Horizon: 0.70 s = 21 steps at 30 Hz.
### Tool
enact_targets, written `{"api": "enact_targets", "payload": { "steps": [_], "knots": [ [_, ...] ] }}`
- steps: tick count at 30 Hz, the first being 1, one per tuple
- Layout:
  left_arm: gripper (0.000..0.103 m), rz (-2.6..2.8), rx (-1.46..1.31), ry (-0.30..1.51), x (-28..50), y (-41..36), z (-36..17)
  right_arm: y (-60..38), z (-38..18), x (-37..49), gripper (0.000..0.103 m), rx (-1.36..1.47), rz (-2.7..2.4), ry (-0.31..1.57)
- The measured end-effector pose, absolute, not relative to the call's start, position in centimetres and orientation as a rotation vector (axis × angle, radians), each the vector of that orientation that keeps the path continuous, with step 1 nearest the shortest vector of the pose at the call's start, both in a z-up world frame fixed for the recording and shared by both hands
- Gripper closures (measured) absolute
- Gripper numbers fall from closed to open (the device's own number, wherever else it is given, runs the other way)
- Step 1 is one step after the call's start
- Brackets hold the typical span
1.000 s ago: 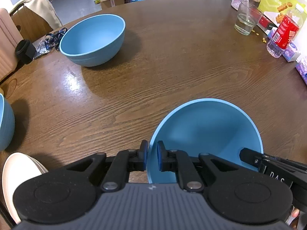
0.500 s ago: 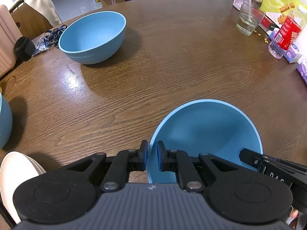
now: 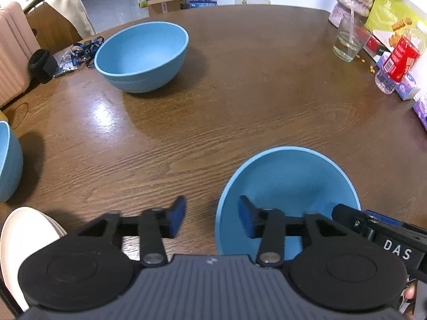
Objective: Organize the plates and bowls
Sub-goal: 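Lower both held blue bowls onto the table and open both grippers, then withdraw both open tools and move them toward the blue bowls by the yellow mug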
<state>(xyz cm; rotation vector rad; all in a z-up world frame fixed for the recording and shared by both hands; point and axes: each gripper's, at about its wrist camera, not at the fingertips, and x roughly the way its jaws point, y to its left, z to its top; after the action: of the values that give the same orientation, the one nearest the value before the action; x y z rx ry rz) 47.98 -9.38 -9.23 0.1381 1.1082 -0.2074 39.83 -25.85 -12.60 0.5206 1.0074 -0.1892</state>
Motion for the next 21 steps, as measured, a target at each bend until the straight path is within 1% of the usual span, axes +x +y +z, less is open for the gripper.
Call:
{"api": "enact_targets", "payload": {
  "steps": [2, 3, 4, 5, 6, 7, 10, 13, 17, 21],
  "knots": [
    [0.026, -0.204, 0.134, 1.085, 47.8, -9.0, -8.9, -25.8, -12.3, 39.7, 0.034, 0.515, -0.184, 0.999],
    [0.022, -0.200, 0.134, 1.076, 47.6, -8.8, -8.7, -25.8, -12.2, 39.7, 0.029, 0.511, -0.181, 0.996],
    [0.015, -0.196, 0.128, 1.068, 47.5, -8.6, -8.6, -25.8, -12.0, 39.6, 0.022, 0.507, -0.178, 0.992],
    [0.010, -0.196, 0.120, 1.063, 47.5, -8.4, -8.5, -25.8, -11.9, 39.5, 0.020, 0.504, -0.176, 0.989],
    [0.006, -0.197, 0.114, 1.058, 47.4, -8.2, -8.3, -25.8, -11.8, 39.3, 0.020, 0.502, -0.175, 0.986],
    [0.000, -0.202, 0.109, 1.053, 47.3, -8.1, -8.2, -25.8, -11.8, 39.3, 0.020, 0.501, -0.174, 0.985],
    [0.000, -0.208, 0.100, 1.042, 46.9, -7.7, -7.8, -25.8, -11.5, 38.9, 0.018, 0.502, -0.159, 0.978],
    [0.000, -0.201, 0.094, 1.029, 46.5, -7.3, -7.3, -25.6, -11.1, 38.5, 0.006, 0.498, -0.154, 0.968],
    [0.000, -0.198, 0.087, 1.011, 45.8, -6.9, -6.7, -25.4, -10.6, 37.9, 0.000, 0.488, -0.151, 0.958],
    [0.000, -0.186, 0.079, 0.992, 45.1, -6.5, -6.1, -25.2, -10.1, 37.4, 0.000, 0.494, -0.136, 0.950]
  ]
}}
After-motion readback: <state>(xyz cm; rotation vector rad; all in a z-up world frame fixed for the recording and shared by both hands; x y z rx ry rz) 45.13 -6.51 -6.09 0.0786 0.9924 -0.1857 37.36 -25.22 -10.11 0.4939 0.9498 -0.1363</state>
